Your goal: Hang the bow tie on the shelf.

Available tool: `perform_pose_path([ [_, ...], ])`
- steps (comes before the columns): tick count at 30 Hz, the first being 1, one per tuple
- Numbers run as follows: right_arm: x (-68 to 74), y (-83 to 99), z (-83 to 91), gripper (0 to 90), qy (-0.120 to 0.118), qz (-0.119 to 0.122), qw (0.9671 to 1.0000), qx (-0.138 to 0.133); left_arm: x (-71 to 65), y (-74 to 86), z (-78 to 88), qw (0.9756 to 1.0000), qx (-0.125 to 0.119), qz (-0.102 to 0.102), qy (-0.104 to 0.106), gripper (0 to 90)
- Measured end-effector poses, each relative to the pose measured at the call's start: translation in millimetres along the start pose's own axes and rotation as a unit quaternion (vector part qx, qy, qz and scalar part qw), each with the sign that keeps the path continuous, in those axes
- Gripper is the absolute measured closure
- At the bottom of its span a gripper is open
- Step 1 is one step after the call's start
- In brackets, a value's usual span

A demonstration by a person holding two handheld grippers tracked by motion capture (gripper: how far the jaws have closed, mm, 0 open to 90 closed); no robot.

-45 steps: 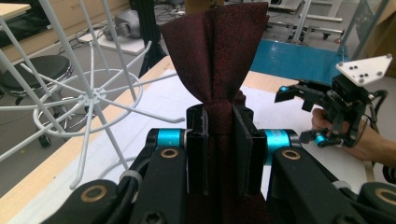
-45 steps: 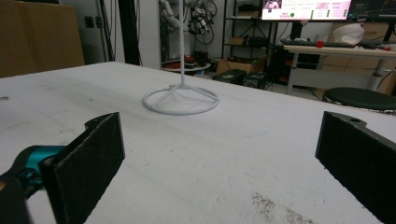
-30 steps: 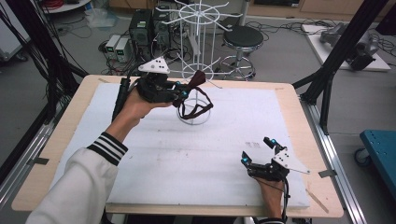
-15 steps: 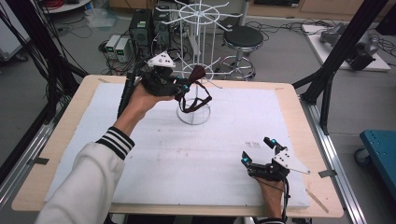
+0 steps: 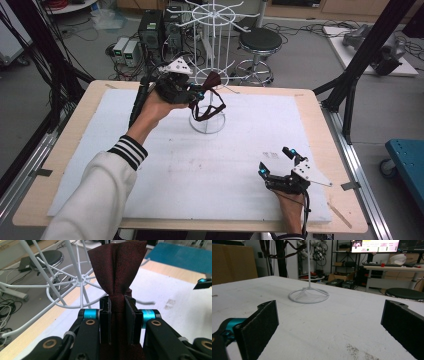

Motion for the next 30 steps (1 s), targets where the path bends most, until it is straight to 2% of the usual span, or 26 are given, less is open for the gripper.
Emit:
perform_pose_path([
  [7,0.0,0.0,0.1,0.6,0.0,-0.001,1.0,-0.001,-2.0,-1.7,-1.3,1.0,-0.006,0.001,-0.003,72.0],
  [9,0.0,0.1,0.0,0.6,0.0,0.0,1.0,-0.001,-1.5,-2.2,-0.5,0.9999,-0.008,0.005,-0.005,66.0],
  [12,0.0,0.0,0.1,0.6,0.0,0.0,1.0,-0.001,-1.8,-3.4,-0.1,0.9998,-0.016,0.002,-0.011,61.8],
  [13,0.0,0.0,0.1,0.6,0.0,0.0,1.0,0.0,-1.8,-4.0,0.7,0.9996,-0.019,-0.001,-0.021,59.8],
  [14,0.1,0.0,0.1,0.6,0.0,-0.001,1.0,-0.001,-2.0,-4.6,1.2,0.9995,-0.023,-0.001,-0.024,52.6],
  [15,0.1,0.0,0.1,0.6,0.0,-0.001,1.0,-0.001,-2.2,-5.3,1.9,0.9992,-0.031,-0.001,-0.026,52.6],
  [16,0.1,0.0,0.1,0.6,0.0,-0.002,1.0,-0.001,-2.4,-6.9,4.2,0.9987,-0.043,-0.004,-0.027,48.9],
  [18,0.0,0.0,0.1,0.6,0.0,-0.001,1.0,-0.001,-3.5,-8.3,7.0,0.9976,-0.063,-0.013,-0.026,35.7],
  [19,0.0,0.0,0.1,0.6,0.0,0.0,1.0,-0.001,-3.9,-9.1,9.9,0.996,-0.077,-0.016,-0.041,27.2],
  [20,0.0,0.1,0.0,0.6,0.0,0.0,1.0,-0.001,-4.0,-9.3,12.4,0.9956,-0.084,-0.013,-0.04,20.3],
  [22,0.1,-0.1,0.2,0.6,-0.001,-0.003,1.0,-0.001,-3.8,-8.6,15.7,0.9952,-0.094,-0.004,-0.027,14.3],
  [23,-0.3,0.0,0.0,0.6,-0.001,-0.003,1.0,-0.002,-2.3,-7.2,20.5,0.9942,-0.102,-0.011,-0.032,2.7],
  [26,-0.3,-0.1,-0.1,0.6,-0.002,-0.002,1.0,-0.003,0.1,-2.6,31.9,0.9912,-0.13,-0.009,-0.023,1.7],
  [27,-0.3,0.0,-0.1,0.6,-0.002,-0.002,1.0,-0.003,2.1,-0.6,36.7,0.9909,-0.132,-0.007,-0.023,1.7],
  [30,-0.7,0.1,0.1,0.6,-0.003,-0.005,1.0,-0.001,7.1,8.0,50.9,0.9881,-0.152,-0.002,-0.023,1.7],
])
Point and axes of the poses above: each handheld gripper's, and its own axes: z roughly backward along the jaws, y roughly out of its underside, x roughly to its left, the point moved 4 cm from there along -z, roughly forward along the jaws, and after that the axes turned 9 degrees about y, right-handed, at the moved point
